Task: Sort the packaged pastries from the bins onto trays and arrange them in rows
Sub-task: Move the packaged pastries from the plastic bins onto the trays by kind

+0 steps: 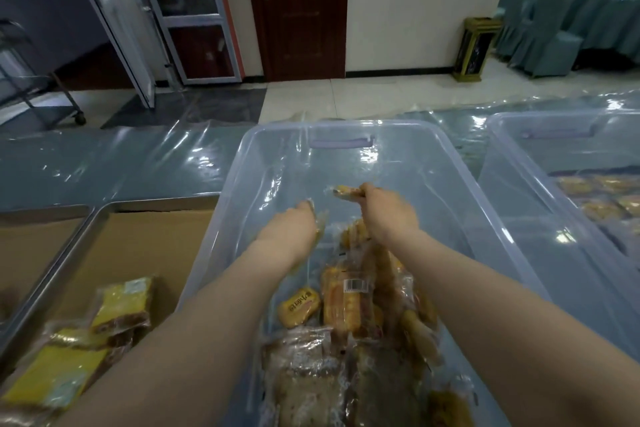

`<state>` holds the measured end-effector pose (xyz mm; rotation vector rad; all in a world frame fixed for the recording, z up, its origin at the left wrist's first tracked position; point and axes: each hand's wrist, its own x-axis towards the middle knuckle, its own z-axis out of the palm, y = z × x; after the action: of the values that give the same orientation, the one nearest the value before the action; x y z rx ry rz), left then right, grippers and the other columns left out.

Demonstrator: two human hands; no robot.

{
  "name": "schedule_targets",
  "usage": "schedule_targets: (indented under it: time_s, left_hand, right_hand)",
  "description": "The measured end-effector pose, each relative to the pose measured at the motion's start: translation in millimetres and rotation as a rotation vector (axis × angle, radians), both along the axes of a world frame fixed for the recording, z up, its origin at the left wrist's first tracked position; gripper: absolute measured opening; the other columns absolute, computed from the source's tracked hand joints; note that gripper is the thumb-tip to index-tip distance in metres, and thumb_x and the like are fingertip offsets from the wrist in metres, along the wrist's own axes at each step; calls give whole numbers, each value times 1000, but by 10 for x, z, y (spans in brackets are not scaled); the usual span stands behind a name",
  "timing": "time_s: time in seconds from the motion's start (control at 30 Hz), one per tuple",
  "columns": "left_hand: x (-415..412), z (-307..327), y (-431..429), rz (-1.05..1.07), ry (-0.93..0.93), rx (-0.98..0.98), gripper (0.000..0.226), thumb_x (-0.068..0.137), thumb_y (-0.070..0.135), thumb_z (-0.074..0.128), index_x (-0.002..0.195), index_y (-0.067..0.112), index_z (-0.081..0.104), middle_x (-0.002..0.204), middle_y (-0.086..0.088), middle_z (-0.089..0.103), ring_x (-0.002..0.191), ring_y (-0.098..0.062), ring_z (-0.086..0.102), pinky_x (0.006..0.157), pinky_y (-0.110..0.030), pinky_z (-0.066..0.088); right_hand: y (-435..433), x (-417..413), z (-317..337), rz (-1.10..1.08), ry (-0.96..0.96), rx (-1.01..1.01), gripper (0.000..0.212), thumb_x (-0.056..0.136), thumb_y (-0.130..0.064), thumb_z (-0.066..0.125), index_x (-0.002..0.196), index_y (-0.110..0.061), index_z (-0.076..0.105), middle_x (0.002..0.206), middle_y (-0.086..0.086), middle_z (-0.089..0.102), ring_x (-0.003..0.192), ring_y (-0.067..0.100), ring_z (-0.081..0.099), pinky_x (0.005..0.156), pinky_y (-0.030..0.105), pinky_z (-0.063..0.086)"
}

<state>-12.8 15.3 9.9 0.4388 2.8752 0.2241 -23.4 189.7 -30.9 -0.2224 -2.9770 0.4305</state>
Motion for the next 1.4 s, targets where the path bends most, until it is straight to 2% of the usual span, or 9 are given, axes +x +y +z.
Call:
schedule_targets:
  time_s: [0.17, 0.27, 0.43, 0.63, 0.73, 0.93, 1.1, 1.2, 1.4]
  left_hand:
    - [69, 568, -58, -5, 227, 190, 20, 98, 14, 35, 114, 3, 35, 103, -23, 58, 90, -39, 56, 66, -39, 36]
    - [208, 895, -241, 0, 379, 250, 17, 99, 18, 33, 108, 9, 44, 99, -16, 56, 77, -30, 48, 63, -37, 34]
    - [546, 1267, -835, 47, 531, 491, 23, 98, 30, 37, 110, 15, 49, 93, -15, 62, 84, -34, 56, 69, -42, 45]
    - [917, 1361, -1583, 75, 603, 627, 16, 98, 31, 40, 106, 21, 51, 79, 1, 62, 73, -19, 58, 60, -36, 47]
    - [1024, 1273, -1984, 105, 617, 686, 10, 99, 30, 40, 98, 26, 49, 71, 7, 59, 63, -9, 56, 52, -31, 43]
    - [1104, 973, -3019, 212, 617, 751, 6, 97, 30, 44, 99, 29, 50, 75, 15, 57, 65, 3, 54, 54, -18, 39]
    - [1073, 611, -3865, 253, 517, 755, 2, 96, 29, 47, 96, 29, 49, 65, 9, 58, 55, -1, 54, 48, -21, 35]
    - [1040, 377, -4281, 273, 470, 774, 4, 95, 30, 48, 99, 30, 50, 68, 11, 58, 59, -1, 53, 49, -23, 32]
    - [945, -120, -4705, 305, 335, 674, 26, 97, 33, 45, 120, 24, 51, 58, 12, 50, 43, 0, 45, 39, -18, 27]
  right_hand:
    - [-59, 245, 645, -12, 205, -145, 18, 100, -20, 36, 116, -17, 43, 83, 5, 53, 68, 27, 45, 52, 36, 28]
    - [-176, 488, 1007, 50, 297, -166, 24, 99, -17, 36, 123, -18, 40, 86, 7, 58, 70, 27, 49, 55, 38, 36]
    - [-558, 879, 1463, 138, 522, -216, 22, 101, -24, 35, 122, -20, 42, 73, -4, 50, 63, 20, 49, 53, 35, 34]
    - [-1502, 1141, 1717, 326, 617, -250, 25, 100, -29, 41, 124, -25, 46, 74, -15, 49, 63, 10, 48, 55, 31, 35]
    - [-1995, 1189, 1716, 407, 596, -229, 23, 99, -34, 43, 120, -26, 45, 70, -21, 45, 61, 7, 50, 51, 28, 34]
    - [-3045, 1161, 1554, 556, 423, -122, 42, 90, -33, 58, 127, -30, 37, 104, 0, 60, 89, 24, 60, 72, 41, 50]
    - [-3933, 1112, 1168, 559, 231, -110, 46, 93, -30, 53, 135, -27, 33, 107, 6, 61, 91, 30, 59, 66, 36, 44]
    - [-4306, 1083, 947, 536, 143, -127, 47, 95, -27, 52, 137, -28, 32, 109, 6, 63, 92, 30, 60, 72, 42, 51]
    - [-4625, 1055, 483, 369, 29, -225, 43, 94, -17, 45, 135, -29, 40, 81, -6, 59, 67, 15, 57, 56, 32, 48]
